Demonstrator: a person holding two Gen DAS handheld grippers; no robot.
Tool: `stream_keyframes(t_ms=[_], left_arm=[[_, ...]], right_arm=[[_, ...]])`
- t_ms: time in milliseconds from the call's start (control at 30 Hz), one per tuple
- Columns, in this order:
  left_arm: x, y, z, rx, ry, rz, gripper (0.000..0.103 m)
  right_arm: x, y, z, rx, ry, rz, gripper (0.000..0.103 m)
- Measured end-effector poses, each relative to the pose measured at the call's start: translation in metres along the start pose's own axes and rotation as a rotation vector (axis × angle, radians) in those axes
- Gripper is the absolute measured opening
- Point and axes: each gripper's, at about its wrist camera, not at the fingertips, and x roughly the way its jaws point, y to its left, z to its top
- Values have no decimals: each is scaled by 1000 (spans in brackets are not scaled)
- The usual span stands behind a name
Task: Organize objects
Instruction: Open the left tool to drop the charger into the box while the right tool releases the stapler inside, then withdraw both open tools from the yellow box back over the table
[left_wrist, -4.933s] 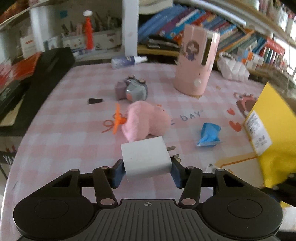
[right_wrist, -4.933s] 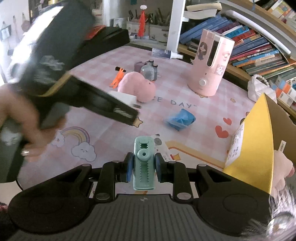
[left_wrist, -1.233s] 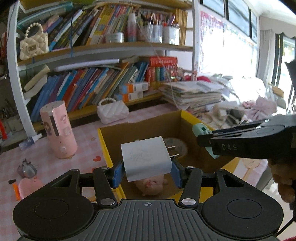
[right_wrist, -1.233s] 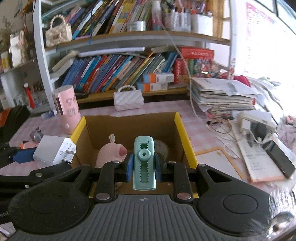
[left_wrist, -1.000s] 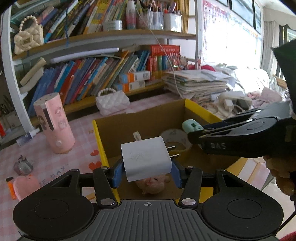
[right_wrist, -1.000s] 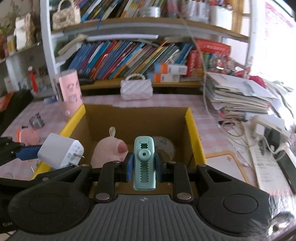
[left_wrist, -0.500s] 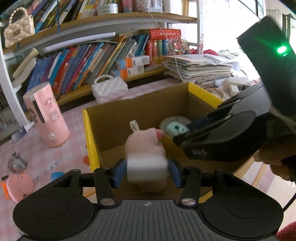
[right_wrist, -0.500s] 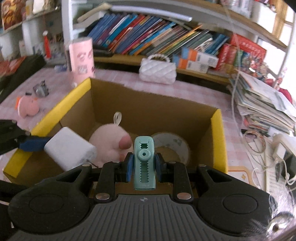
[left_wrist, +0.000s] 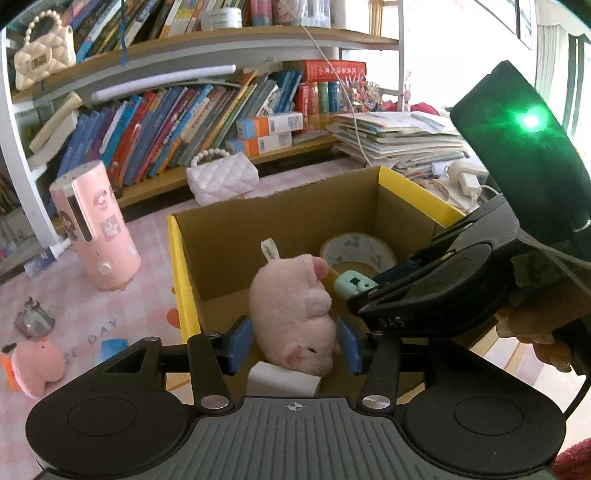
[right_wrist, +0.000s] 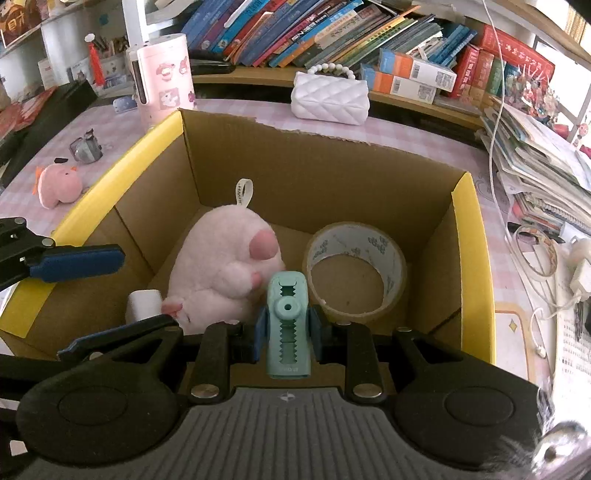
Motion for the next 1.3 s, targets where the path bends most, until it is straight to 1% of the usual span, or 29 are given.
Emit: stream_keyframes(t_ms=[33,133,167,233,267,300,367,467,533,667,767,833,933,1067,1133,1300], left_arm=[[-2,0,0,3,-9,-1,53],[-13,2,1,-8,-58,14,65],[-18,3,1,-11,-79,22,73],[-27,6,2,-18,-116,34,79],[-33,7,2,-23,-139,42,81],[-38,9,2,-30,-155,49,82],[-48,12,1,-50,-184,57,83],[-61,14,-2,-75,-217,65,86],[-70,15,-6,-82,-240,71,87],[-82,15,-13,-88,-269,80,87],[-90,17,-19,-105,-282,80,87],[-96,19,-24,-115,-288,81,88],[-102,21,-33,-126,-284,75,88],[-111,24,-49,-130,-260,68,88],[-115,27,-57,-131,-240,69,88],[-121,33,-79,-131,-167,85,88]], right_arm=[[0,0,0,-1,-3,-3,23],[-7,-1,-2,22,-46,-1,25],[-10,-2,-3,38,-58,2,28],[-17,-4,-4,74,-86,1,29],[-22,-5,-6,94,-106,-3,33],[-26,-6,-7,110,-123,-9,36],[-36,-7,-10,141,-159,-26,38],[-53,-7,-16,196,-218,-67,43],[-66,-6,-21,225,-265,-105,45],[-90,-1,-36,262,-349,-206,55],[-107,3,-51,294,-400,-274,58],[-117,6,-62,326,-420,-310,58],[-127,11,-80,371,-427,-348,59],[-135,28,-101,406,-407,-376,59],[-135,38,-108,413,-382,-378,59],[-126,70,-124,389,-287,-343,63]])
